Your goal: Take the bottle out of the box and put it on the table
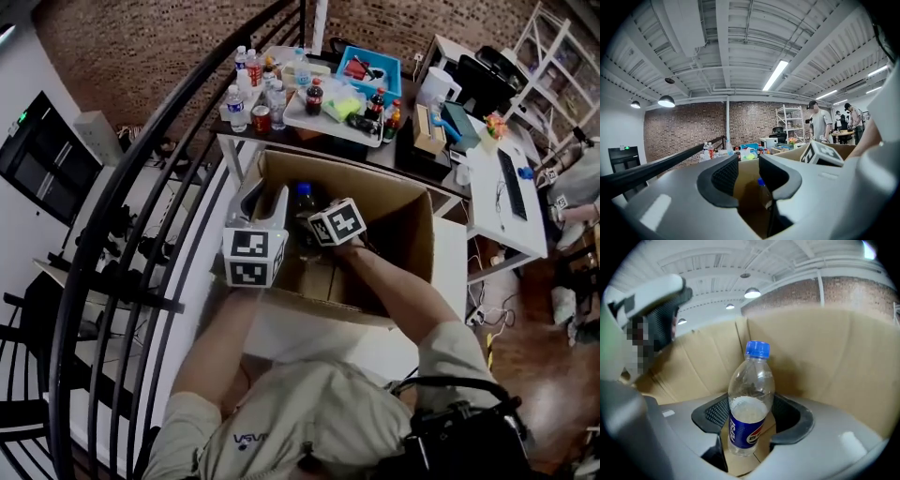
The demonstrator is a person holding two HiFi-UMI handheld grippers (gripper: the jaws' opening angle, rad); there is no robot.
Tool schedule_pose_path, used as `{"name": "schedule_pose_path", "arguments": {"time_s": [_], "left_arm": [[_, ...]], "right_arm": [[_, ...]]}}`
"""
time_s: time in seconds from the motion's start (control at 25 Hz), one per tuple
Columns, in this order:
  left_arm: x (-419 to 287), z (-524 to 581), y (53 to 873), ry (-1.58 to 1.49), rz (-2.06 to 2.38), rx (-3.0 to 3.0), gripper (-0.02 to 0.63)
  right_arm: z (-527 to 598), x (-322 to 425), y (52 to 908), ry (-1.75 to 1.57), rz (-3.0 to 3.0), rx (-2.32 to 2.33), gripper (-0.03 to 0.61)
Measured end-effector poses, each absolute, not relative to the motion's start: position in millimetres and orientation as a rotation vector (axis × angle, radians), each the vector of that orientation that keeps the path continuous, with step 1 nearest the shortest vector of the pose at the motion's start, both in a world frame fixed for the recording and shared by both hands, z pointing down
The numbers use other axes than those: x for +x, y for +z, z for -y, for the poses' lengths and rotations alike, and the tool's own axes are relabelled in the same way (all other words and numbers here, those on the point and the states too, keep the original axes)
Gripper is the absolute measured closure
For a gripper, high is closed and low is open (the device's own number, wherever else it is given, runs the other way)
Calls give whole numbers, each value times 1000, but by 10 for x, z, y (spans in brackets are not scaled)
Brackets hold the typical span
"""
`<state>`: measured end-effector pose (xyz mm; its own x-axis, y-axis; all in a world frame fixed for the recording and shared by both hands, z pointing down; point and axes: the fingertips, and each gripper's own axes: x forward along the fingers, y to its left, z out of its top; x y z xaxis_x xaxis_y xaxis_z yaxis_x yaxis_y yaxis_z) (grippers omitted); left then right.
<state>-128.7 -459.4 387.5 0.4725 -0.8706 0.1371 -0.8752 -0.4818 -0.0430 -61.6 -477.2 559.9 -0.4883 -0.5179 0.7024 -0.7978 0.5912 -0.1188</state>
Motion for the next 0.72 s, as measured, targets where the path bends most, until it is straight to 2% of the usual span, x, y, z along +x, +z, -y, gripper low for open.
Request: {"name": "schedule_pose_path", "arguments": {"time_s": [0.44, 0.72], "left_arm": [[-1227, 4486, 3586, 166, 1554, 2748, 500], [-1127, 4291, 3359, 130, 1483, 2825, 500]], "right_arm": [[4444, -497, 3940, 345, 2461, 1255, 305], [4122, -283, 3401, 245, 2498, 1379, 305]]}}
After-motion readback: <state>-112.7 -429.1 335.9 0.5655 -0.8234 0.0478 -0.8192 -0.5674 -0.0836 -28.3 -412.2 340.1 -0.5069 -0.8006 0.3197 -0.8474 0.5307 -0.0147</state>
